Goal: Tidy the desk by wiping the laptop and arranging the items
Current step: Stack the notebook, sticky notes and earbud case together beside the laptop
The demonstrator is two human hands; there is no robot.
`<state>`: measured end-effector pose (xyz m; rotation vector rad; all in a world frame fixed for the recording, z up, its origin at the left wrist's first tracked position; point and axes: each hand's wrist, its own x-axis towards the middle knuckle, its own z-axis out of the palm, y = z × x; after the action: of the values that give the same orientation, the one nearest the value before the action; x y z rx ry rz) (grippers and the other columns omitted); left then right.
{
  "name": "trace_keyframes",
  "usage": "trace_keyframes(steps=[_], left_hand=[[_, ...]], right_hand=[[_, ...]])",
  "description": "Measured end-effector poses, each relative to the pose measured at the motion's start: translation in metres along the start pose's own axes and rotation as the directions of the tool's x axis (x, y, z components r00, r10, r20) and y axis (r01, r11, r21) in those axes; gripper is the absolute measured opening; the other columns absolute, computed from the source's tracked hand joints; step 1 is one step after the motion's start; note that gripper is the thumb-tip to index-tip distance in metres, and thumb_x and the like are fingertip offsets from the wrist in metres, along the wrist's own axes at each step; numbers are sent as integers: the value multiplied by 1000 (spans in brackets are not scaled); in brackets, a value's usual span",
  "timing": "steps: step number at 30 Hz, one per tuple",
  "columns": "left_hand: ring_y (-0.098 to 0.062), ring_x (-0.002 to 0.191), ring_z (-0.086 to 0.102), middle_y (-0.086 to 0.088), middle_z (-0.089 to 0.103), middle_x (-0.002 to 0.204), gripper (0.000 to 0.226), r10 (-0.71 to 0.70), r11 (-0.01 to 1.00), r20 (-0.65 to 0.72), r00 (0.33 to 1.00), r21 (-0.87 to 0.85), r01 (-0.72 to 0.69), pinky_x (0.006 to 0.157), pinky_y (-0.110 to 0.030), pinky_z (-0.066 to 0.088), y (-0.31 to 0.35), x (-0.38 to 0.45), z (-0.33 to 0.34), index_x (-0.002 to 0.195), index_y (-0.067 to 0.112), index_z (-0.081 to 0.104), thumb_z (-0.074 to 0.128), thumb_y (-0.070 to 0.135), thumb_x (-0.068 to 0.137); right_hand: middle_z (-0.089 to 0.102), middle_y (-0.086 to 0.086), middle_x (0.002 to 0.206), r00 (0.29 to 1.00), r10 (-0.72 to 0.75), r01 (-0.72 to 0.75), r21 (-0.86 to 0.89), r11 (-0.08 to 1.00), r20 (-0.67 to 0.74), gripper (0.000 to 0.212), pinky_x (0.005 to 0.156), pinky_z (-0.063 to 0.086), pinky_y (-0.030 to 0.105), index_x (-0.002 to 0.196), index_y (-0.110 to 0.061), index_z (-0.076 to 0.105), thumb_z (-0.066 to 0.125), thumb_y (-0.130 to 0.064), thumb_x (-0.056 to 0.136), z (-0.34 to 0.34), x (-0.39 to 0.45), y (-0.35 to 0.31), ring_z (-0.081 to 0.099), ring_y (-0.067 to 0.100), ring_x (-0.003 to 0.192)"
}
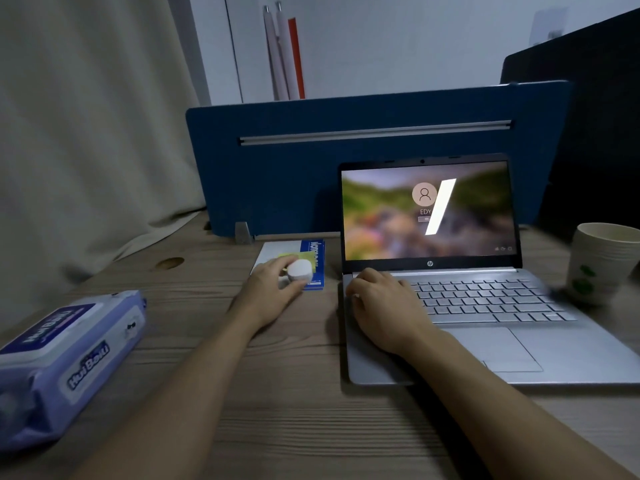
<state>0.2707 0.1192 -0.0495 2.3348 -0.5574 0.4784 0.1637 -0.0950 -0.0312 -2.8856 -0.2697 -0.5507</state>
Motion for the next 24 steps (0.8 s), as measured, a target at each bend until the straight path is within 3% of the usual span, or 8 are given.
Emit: trace_keyframes(steps=[3, 6, 9, 17, 24], left_hand=[[-21, 118, 50, -2, 56, 132, 53, -88, 994, -60, 994, 61, 91, 93, -40, 45, -9, 2, -2, 136, 34, 49, 60, 53, 88], [-33, 120, 44, -7, 49, 136, 53, -203, 959, -16, 979, 199, 202, 90, -46, 38, -8, 0, 3, 137, 49, 39, 53, 61, 88], [-36, 119, 41, -8, 45, 139, 49, -254, 944, 11, 967, 220, 245, 89, -48, 35, -8, -2, 5, 137, 55, 34, 50, 57, 91], [-18, 136, 31, 6, 41, 150, 56, -102, 982, 3, 995, 157, 100, 104, -41, 32, -3, -10, 0, 146, 37, 34, 54, 40, 95], [-15, 134, 33, 6, 43, 147, 55, -101, 987, -9, 995, 124, 101, 103, -36, 32, 12, -47, -20, 144, 39, 36, 57, 41, 93]], right_hand=[[54, 0, 125, 1000, -3, 3, 7, 1000, 3, 30, 92, 41, 44, 118, -24, 60, 41, -31, 95, 0, 0, 0, 50, 24, 116], [54, 0, 125, 1000, -2, 2, 5, 1000, 7, 29, 91, 41, 42, 118, -25, 61, 42, -31, 96, -2, -1, 1, 49, 24, 116], [54, 0, 125, 1000, 3, -3, 6, 1000, 16, 29, 91, 41, 41, 117, -26, 61, 42, -30, 96, -3, -2, 1, 49, 23, 117], [53, -1, 127, 1000, 14, -14, -21, 1000, 17, 30, 94, 41, 41, 119, -27, 60, 41, -30, 97, -4, -3, -1, 49, 23, 119], [56, 0, 126, 1000, 7, -6, -30, 1000, 18, 30, 93, 40, 41, 119, -24, 60, 42, -32, 96, -9, -16, -11, 50, 23, 118]])
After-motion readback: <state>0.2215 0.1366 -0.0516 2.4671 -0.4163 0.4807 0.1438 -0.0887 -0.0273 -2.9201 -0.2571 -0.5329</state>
